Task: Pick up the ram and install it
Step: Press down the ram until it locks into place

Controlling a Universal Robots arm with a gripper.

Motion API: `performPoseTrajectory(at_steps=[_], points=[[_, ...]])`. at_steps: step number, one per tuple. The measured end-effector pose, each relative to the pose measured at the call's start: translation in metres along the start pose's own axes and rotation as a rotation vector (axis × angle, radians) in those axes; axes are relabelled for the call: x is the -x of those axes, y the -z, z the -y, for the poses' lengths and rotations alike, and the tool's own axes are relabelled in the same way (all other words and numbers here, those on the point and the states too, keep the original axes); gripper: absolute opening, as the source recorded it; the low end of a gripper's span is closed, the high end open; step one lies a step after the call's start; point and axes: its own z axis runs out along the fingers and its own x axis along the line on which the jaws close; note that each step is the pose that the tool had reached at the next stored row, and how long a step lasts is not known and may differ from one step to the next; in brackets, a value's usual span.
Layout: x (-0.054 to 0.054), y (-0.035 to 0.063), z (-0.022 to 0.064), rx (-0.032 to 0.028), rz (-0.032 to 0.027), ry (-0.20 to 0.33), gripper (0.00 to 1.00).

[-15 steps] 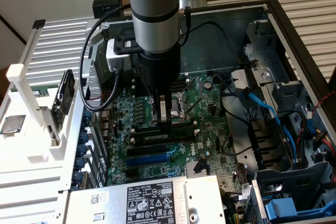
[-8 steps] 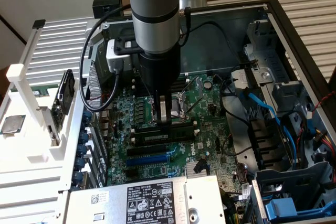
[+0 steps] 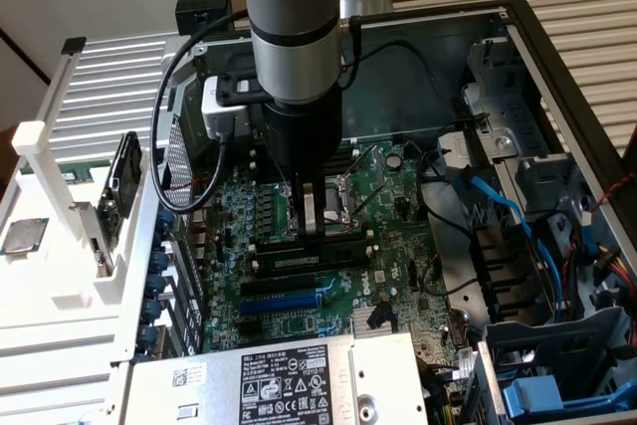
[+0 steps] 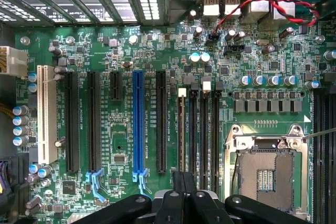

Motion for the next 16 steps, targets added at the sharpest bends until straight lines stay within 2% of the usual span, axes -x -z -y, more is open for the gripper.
performPoseTrajectory(at_steps=[6,8,16], points=[[0.000,0.0020,0.0002,-0.0016,0.0033,0.000,0.10],[0.000,0.0062,0.0001,-0.0002,0.0014,0.000,0.10],[0.000,0.0222,0.0001,-0.0002,0.0016,0.000,0.10]])
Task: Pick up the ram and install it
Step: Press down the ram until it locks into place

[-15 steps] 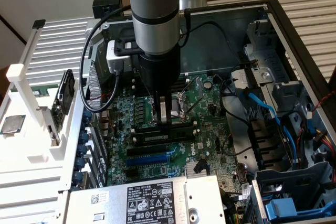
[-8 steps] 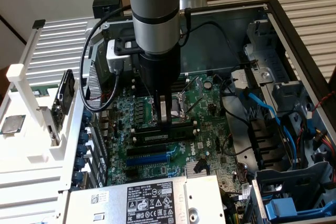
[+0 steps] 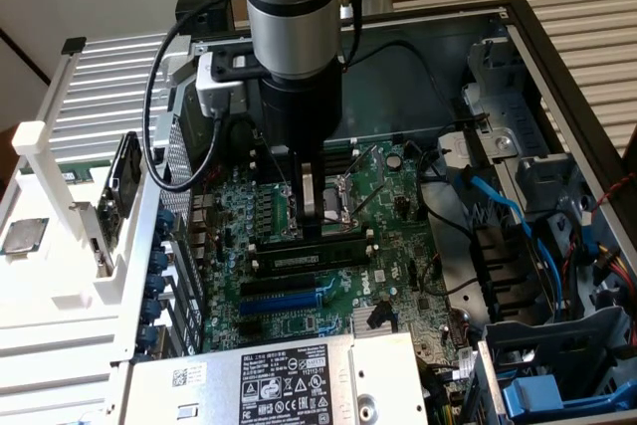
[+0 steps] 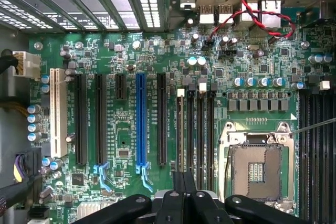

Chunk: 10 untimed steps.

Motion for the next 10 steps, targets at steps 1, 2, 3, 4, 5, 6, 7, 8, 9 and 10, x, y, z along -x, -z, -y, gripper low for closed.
performPoseTrajectory(at_steps=[1,2,3,4,5,6,7,8,9,10], points=[[0.0000,-0.0001,0.0000,-0.0001,0.0002,0.000,0.10],[0.0000,0.0000,0.0000,0.0000,0.0001,0.000,0.10],[0.0000,-0.0001,0.0000,0.0000,0.0001,0.000,0.10],[0.0000,0.0000,0.0000,0.0000,0.0001,0.000,0.10],[0.0000,0.0000,0.0000,0.0000,0.0001,-0.005,0.10],[0.0000,0.0000,0.0000,0.0001,-0.0001,-0.020,0.10],[0.0000,0.0000,0.0000,0.0003,-0.0003,-0.038,0.10],[-0.0001,0.0000,0.0000,0.0005,-0.0006,-0.055,0.10],[0.0000,0.0000,0.0000,0.0006,-0.0006,-0.072,0.10],[0.0000,-0.0001,0.0000,0.0007,-0.0006,-0.089,0.10]])
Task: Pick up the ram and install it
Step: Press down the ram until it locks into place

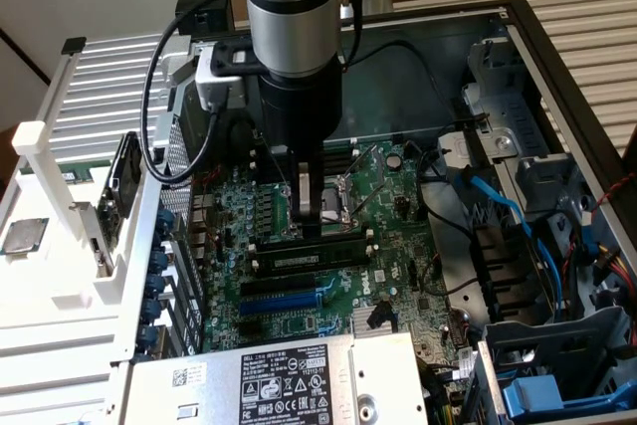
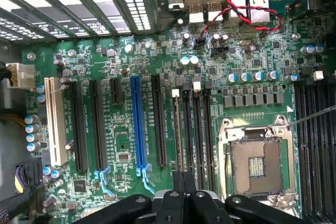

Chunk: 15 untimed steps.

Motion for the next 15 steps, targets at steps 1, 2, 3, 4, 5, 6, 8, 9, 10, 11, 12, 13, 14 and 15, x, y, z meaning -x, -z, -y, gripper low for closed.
performPoseTrajectory(at_steps=[1,2,3,4,5,6,8,9,10,11,12,13,14,15], points=[[0.0000,-0.0001,0.0000,0.0000,0.0001,-0.017,0.10],[0.0000,-0.0002,0.0000,0.0001,0.0001,-0.034,0.10],[0.0000,-0.0002,0.0000,0.0003,0.0000,-0.050,0.10],[0.0000,-0.0002,0.0000,0.0004,-0.0002,-0.067,0.10],[0.0000,-0.0003,0.0000,0.0005,-0.0002,-0.084,0.10],[0.0000,-0.0003,0.0000,0.0006,-0.0002,-0.101,0.10],[0.0000,-0.0004,0.0000,0.0008,-0.0004,-0.135,0.10],[0.0000,-0.0004,0.0000,0.0009,-0.0004,-0.150,0.10],[0.0000,-0.0005,0.0000,0.0010,-0.0005,-0.165,0.10],[0.0000,-0.0005,0.0000,0.0011,-0.0006,-0.179,0.10],[0.0000,-0.0005,0.0000,0.0012,-0.0006,-0.192,0.10],[0.0000,-0.0005,0.0000,0.0013,-0.0007,-0.204,0.10],[0.0000,-0.0005,0.0000,0.0013,-0.0010,-0.211,0.10],[0.0000,-0.0006,0.0000,0.0012,-0.0014,-0.217,0.10]])
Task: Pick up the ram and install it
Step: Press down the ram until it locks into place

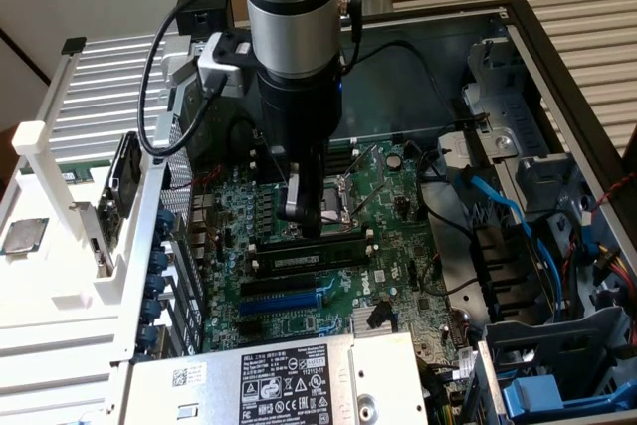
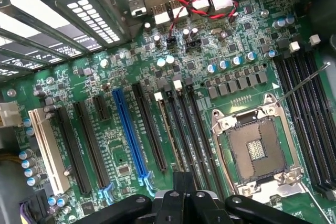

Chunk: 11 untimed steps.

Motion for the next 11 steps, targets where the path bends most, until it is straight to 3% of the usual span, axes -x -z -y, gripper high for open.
performPoseTrajectory(at_steps=[11], points=[[0.0000,-0.0005,-0.0001,0.0009,-0.0015,-0.164,0.10]])
